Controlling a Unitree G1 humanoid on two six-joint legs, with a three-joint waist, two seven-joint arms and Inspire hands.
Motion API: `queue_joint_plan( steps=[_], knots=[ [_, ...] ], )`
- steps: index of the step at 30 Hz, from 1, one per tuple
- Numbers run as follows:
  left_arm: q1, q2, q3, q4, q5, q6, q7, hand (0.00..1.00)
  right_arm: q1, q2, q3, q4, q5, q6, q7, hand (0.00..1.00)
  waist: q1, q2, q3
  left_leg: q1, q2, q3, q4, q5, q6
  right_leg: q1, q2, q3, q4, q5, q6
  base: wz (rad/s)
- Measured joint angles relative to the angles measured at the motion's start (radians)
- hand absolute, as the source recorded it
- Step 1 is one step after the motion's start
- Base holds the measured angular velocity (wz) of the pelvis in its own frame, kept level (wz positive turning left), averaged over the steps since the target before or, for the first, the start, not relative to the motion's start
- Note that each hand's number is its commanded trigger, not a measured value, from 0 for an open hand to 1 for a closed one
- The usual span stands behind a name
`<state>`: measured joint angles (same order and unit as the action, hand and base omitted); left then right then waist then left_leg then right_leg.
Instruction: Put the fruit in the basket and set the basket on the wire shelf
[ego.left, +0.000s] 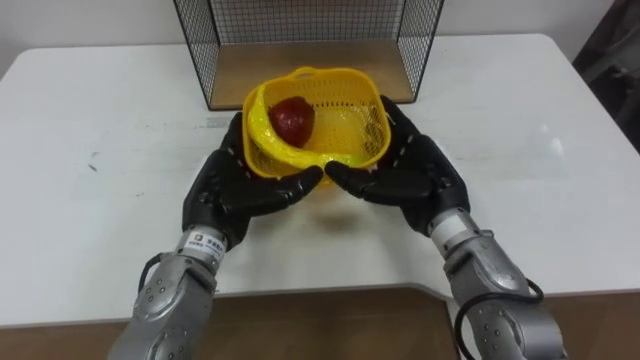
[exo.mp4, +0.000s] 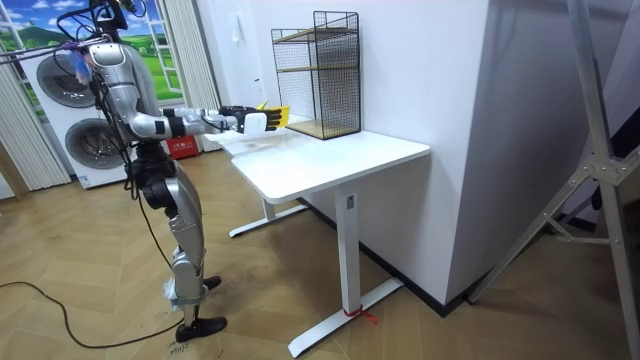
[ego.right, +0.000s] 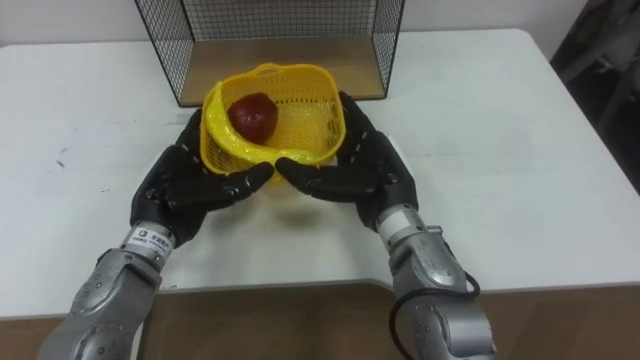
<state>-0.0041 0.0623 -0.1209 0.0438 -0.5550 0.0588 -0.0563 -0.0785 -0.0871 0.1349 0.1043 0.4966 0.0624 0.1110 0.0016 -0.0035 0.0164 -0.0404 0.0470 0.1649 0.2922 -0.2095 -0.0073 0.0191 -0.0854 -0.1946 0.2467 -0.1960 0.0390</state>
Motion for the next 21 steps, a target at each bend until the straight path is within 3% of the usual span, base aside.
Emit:
queue_joint_plan(
  steps=[11,21],
  knots=[
    [-0.050,-0.002,-0.001,0.000,0.001,0.000,0.000,0.00,-0.021,0.003,0.002,-0.017,-0.034,-0.019,-0.033,0.00,0.002,0.004,-0.0006,0.000,0.007,0.000,0.010,-0.001,0.000,-0.003,0.005,0.004,0.012,0.003,-0.005,0.00],
    [-0.050,-0.016,0.001,-0.017,0.016,0.000,0.000,0.00,-0.021,0.004,-0.001,-0.042,-0.036,-0.019,-0.045,0.00,0.003,0.010,-0.0053,-0.018,0.014,0.009,0.009,0.001,-0.003,-0.032,0.011,0.013,0.023,0.006,-0.010,-0.03]
  ],
)
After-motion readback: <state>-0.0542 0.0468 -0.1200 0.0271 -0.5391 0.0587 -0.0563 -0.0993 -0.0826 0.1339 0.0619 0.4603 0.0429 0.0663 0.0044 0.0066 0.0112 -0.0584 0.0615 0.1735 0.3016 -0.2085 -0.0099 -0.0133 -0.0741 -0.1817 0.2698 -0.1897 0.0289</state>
